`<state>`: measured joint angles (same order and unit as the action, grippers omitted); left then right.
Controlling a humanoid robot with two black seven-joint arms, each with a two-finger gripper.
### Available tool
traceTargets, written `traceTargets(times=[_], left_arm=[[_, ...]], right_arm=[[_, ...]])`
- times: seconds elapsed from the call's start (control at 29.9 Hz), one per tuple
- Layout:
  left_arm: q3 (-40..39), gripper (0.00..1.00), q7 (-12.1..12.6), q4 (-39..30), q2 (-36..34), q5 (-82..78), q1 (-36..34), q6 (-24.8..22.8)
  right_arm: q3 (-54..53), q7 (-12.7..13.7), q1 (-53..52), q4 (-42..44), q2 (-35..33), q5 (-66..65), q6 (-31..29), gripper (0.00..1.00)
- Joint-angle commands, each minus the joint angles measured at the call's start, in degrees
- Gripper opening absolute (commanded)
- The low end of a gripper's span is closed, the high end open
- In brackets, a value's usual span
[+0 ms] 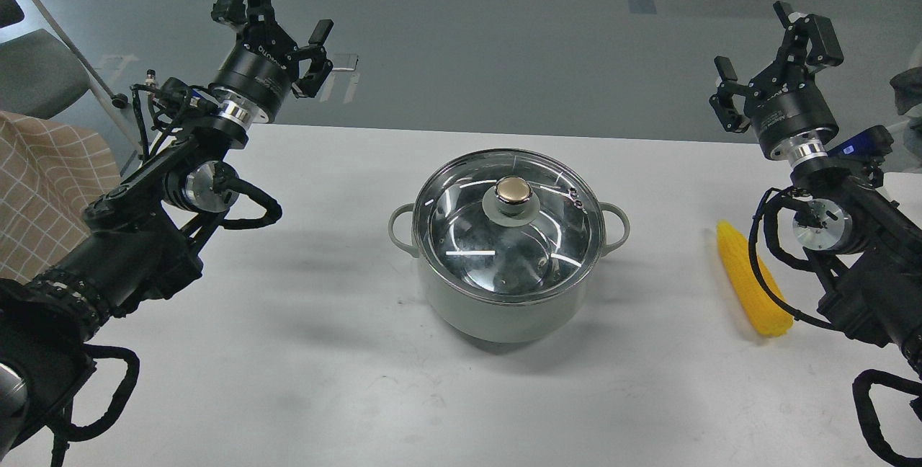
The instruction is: Open pot and put corn in
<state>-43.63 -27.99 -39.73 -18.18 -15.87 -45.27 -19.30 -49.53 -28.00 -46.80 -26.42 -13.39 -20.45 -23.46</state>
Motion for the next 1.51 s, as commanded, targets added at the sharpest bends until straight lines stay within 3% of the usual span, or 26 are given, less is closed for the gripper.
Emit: traceTargets(times=[0.0,1.1,1.47], left_arm=[[0.04,0.98,-0.01,-0.08,0.25,-0.48,0.1,0.49],[0.13,0.98,-0.01,-1.4,-1.51,-3.81,-0.78,0.49],[0.04,0.98,-0.01,-16.24,-8.88,-26.82,-4.47,2.51]], right_arm=[[0.31,0.0,0.21,-0.12,0.29,-0.03,-0.09,1.0],[0.83,0.0,0.21,-0.48,0.29,-0.2,0.26,1.0],[2.15,0.0,0.21,-0.83,0.2,-0.29,0.43,1.0]])
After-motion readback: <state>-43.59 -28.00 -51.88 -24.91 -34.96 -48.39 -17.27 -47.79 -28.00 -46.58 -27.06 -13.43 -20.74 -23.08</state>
